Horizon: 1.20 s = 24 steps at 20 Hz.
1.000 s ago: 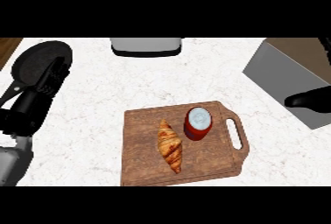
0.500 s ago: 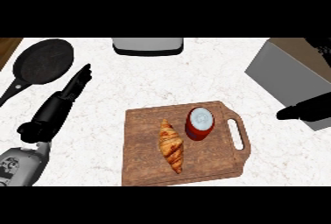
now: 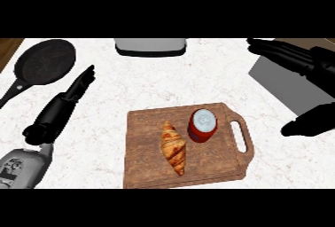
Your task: Pick the can from the cutting board and place it in the cardboard box
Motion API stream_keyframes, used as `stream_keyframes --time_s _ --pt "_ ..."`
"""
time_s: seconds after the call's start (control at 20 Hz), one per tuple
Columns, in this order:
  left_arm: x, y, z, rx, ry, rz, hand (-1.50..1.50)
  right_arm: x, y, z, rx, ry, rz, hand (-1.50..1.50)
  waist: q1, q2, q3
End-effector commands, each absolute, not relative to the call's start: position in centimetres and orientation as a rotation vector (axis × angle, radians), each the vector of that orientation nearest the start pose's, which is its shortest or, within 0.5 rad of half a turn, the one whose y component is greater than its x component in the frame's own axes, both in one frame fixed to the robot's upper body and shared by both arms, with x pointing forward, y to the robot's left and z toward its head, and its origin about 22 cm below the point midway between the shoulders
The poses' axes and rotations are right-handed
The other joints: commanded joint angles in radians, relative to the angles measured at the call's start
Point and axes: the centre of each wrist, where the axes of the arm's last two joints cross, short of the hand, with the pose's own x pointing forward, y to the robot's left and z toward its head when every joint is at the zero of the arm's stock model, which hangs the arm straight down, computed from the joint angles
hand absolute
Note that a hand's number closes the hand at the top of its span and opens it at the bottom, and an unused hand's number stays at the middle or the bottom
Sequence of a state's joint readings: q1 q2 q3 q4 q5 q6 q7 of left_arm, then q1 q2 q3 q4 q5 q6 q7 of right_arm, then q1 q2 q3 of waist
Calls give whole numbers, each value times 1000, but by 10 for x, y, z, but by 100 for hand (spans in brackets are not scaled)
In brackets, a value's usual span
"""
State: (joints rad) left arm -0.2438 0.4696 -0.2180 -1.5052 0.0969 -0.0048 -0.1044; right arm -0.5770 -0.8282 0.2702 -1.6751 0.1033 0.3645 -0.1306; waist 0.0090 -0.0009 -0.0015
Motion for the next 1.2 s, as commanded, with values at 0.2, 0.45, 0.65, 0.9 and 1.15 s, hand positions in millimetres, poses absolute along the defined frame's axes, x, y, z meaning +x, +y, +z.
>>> stream_keyframes --time_s 0.2,0.45,0.65,0.9,1.15 --pt "291 273 65 108 -1749 -545 0 272 -200 233 -392 -1552 1824 -150 -8 -5 -1" --pt "296 252 65 106 -1751 -518 0 251 -147 230 -508 -1485 1881 -150 -8 -3 0" --pt "287 255 65 93 -1738 -508 0 238 -128 223 -529 -1370 1892 -150 -9 -5 0" --pt "280 286 60 90 -1734 -548 0 249 -131 217 -530 -1297 1873 -150 -5 -1 1" --pt "299 264 58 93 -1736 -531 0 253 -112 197 -583 -1276 1865 -150 -7 2 1"
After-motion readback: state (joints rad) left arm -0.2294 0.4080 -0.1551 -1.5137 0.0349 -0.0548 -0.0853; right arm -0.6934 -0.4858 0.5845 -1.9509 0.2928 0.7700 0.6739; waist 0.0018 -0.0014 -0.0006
